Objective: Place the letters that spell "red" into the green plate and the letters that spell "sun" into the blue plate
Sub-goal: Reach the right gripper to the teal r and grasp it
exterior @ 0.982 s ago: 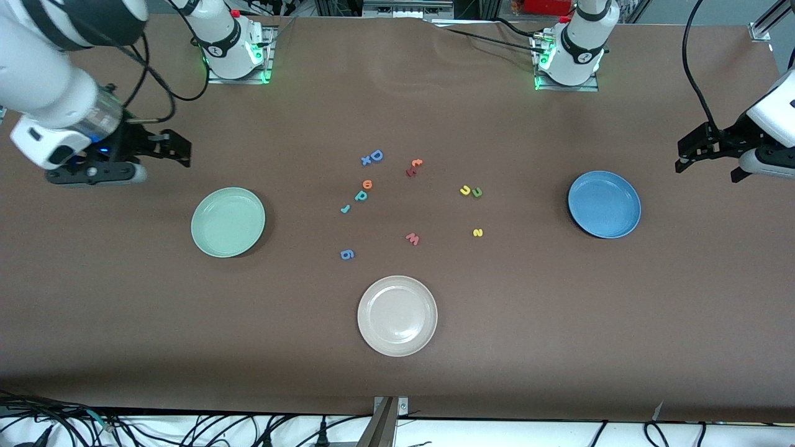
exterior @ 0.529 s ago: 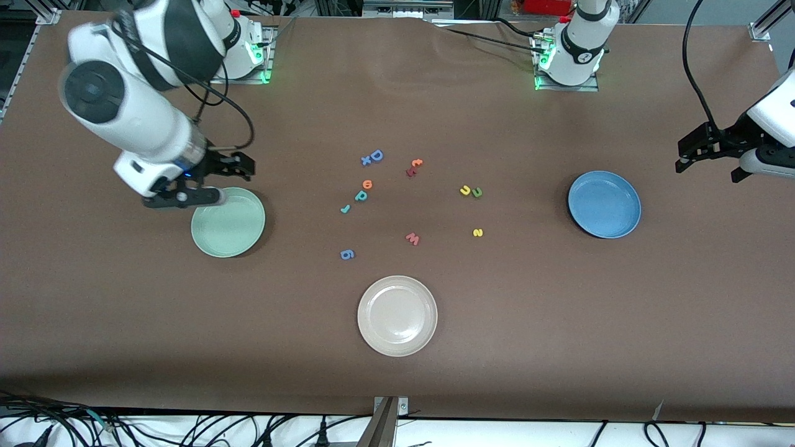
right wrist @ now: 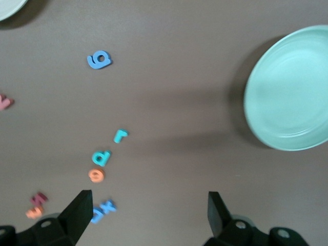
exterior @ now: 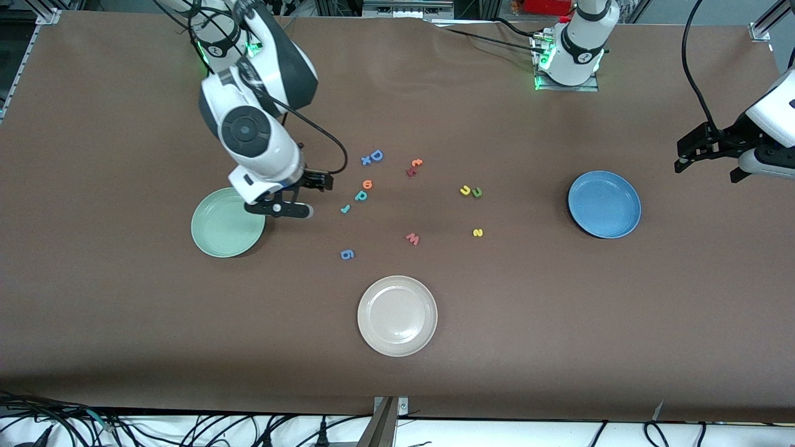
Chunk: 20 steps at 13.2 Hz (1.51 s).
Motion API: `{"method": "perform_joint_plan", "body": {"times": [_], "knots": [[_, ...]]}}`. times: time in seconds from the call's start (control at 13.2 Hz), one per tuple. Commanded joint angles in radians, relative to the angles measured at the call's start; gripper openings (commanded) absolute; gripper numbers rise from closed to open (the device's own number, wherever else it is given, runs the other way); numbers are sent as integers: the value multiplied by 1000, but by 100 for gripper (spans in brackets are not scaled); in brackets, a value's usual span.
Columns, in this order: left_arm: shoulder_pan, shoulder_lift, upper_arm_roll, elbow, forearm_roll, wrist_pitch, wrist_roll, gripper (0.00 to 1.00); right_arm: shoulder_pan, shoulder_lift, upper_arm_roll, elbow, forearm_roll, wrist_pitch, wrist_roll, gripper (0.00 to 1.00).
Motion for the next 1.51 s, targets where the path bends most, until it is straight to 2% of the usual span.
{"method": "perform_joint_plan", "body": {"times": [0.0,0.23,0.6,0.68,0.83,0.98,1.13,1.28,1.36,1.43], "knots": [[-3,8,-4,19,-35,-26,4,100,9,54,-7,-7,24,95,68,89],[0,-1,-4,-30,-35,-31,33,100,42,120,-7,-12,24,145,186,81],[-5,10,-10,-45,-35,-31,33,99,74,195,-4,-38,24,239,422,72],[-14,14,-19,-46,-35,-31,31,94,75,195,-2,-50,24,266,456,70],[-15,10,-22,-70,-61,-51,27,100,77,194,-1,-99,30,329,496,68],[-15,13,-22,-84,-90,-51,22,100,83,180,-1,-178,41,442,516,68],[-17,8,-80,-98,-89,-51,-122,100,85,180,-1,-226,39,532,528,64],[-17,8,-195,-98,-75,-52,-380,100,100,184,-1,-228,39,541,530,51],[-17,11,-243,-99,-75,-51,-468,100,101,186,-1,-228,39,541,530,43],[-17,18,-272,-101,-75,-45,-528,100,104,187,-1,-226,38,541,530,30]]}}
